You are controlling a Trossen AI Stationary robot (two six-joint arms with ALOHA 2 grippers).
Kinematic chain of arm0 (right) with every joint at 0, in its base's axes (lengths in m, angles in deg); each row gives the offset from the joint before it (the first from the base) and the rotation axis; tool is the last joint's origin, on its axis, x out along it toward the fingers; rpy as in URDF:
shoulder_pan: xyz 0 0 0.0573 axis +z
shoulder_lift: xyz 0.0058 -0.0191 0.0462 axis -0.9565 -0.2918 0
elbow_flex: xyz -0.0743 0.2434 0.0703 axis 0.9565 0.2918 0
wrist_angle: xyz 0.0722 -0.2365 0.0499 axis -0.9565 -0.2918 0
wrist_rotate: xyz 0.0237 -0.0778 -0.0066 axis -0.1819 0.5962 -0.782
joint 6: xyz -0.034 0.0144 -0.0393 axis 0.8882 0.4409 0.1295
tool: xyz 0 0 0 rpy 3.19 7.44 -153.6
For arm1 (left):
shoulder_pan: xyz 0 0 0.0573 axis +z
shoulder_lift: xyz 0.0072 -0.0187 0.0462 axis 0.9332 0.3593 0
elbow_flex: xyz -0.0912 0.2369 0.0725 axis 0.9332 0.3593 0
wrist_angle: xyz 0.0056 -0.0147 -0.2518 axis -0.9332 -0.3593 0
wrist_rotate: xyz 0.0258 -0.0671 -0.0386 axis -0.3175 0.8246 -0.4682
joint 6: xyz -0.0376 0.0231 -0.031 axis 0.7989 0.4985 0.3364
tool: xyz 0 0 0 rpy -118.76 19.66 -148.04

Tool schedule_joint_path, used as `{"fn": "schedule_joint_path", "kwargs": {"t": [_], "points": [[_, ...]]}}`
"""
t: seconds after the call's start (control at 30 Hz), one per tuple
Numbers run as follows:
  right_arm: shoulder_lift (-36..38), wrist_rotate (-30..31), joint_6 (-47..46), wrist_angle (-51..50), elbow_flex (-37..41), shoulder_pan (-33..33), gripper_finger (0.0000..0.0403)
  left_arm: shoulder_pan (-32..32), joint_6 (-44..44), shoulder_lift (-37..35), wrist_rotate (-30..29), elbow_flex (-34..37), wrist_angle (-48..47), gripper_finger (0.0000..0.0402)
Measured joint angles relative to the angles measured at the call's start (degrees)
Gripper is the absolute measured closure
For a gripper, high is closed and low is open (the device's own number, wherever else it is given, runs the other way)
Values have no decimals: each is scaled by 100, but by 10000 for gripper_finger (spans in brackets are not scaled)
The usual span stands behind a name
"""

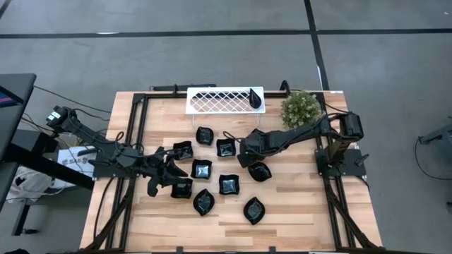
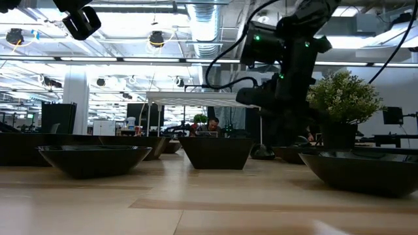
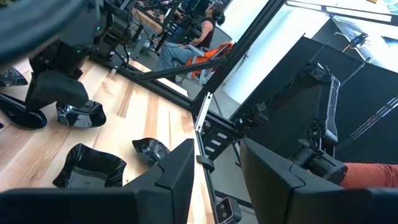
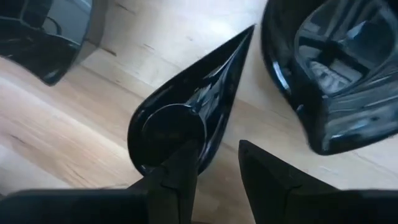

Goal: Pick & Place Mini shaped plates
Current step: Stack the drop-shaped plate on top of the drop-shaped plate on the shelf

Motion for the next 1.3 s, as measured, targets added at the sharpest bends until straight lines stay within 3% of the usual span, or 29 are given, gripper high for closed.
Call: {"fn": "schedule_joint_path", "kwargs": {"t": [1.03, 1.3], "points": [[-328, 110, -19, 379, -3, 57, 290, 0, 37, 0, 2, 11, -20, 271], [-339, 35, -25, 354, 3, 99, 322, 0, 37, 0, 2, 11, -20, 271]]}}
